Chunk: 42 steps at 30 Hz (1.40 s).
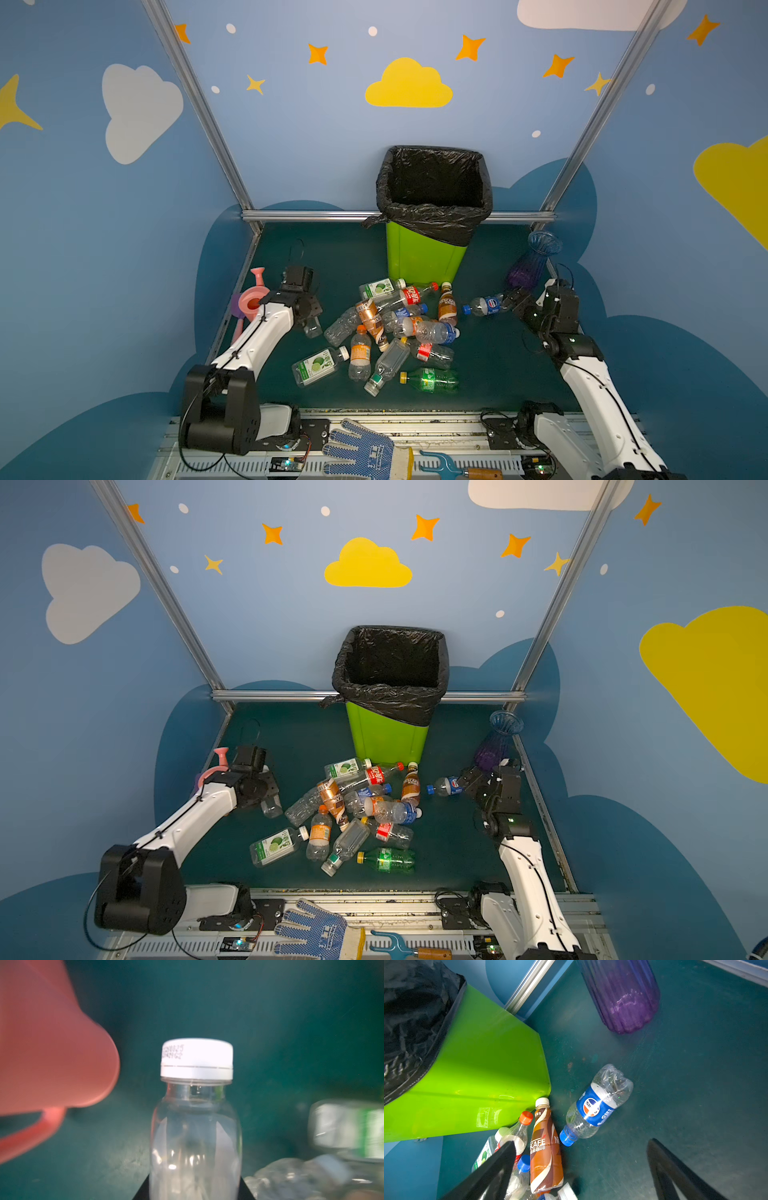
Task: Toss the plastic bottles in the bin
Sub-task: 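Grasp the small white-capped clear bottle with the left gripper while the right draws back, then lift the white-capped bottle with the left gripper over the bin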
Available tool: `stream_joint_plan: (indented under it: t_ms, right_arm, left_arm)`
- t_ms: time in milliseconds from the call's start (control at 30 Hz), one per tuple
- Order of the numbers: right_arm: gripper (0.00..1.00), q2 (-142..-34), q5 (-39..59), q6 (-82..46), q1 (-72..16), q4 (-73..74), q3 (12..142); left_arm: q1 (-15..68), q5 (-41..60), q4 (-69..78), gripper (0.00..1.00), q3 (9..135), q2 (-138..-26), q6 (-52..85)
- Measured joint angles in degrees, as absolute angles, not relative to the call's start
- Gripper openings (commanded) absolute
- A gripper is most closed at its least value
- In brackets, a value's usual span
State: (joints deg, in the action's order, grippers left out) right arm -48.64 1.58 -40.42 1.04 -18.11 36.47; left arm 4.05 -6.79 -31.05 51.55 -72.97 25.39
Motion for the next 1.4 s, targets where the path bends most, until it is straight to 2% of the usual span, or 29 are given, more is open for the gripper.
stream_joint_plan:
  t_ms: [267, 433, 533, 667, 767, 800, 833, 933, 1033, 1100, 1300, 1400]
  right_arm:
    - [0.97, -46.94, 3.07, -40.05, 4.10, -18.39, 36.47]
    - [0.97, -45.56, 4.23, -40.03, 5.43, -19.14, 36.47]
    - [0.97, -43.79, 4.54, -39.97, 5.93, -20.12, 36.49]
    - [0.97, -41.52, 5.32, -39.86, 6.31, -21.26, 37.23]
    - [0.97, -41.21, 6.87, -39.72, 6.63, -21.30, 38.87]
    - [0.97, -41.28, 7.29, -39.57, 6.68, -21.52, 39.42]
    - [0.97, -41.28, 7.75, -39.20, 6.76, -21.85, 40.01]
    - [0.97, -41.15, 8.56, -38.28, 7.05, -22.96, 41.01]
    - [0.97, -40.73, 8.82, -38.15, 7.14, -23.83, 40.86]
    - [0.97, -40.36, 8.93, -38.59, 7.20, -23.86, 40.14]
    - [0.97, -41.93, 9.28, -41.12, 7.31, -23.42, 35.33]
    - [0.97, -44.51, 9.41, -42.04, 7.31, -23.33, 34.76]
  left_arm:
    - [-2.90, -2.90, -17.30, 0.39, 64.82, -61.04, 24.67]
    - [-2.98, 0.97, -2.94, 0.34, 74.43, -61.98, 27.97]
    - [-0.91, 4.86, 4.49, 0.36, 83.40, -69.10, 31.94]
    - [9.82, 11.49, 3.46, 0.50, 111.35, -90.70, 31.94]
    - [17.58, 16.49, -5.23, 0.78, 134.54, -108.09, 30.61]
    - [19.31, 17.54, -8.34, 0.95, 140.57, -112.44, 30.48]
    - [21.02, 18.68, -12.43, 1.00, 146.80, -116.84, 30.02]
    - [22.52, 19.84, -21.19, 1.00, 156.16, -122.76, 29.39]
    - [21.87, 19.77, -24.38, 1.00, 156.24, -121.08, 27.97]
    - [21.52, 19.51, -23.70, 1.00, 150.52, -116.16, 26.68]
    - [21.56, 13.54, -6.81, 1.00, 111.96, -90.06, 23.03]
    - [20.97, 8.84, -0.38, 1.00, 96.33, -80.62, 21.28]
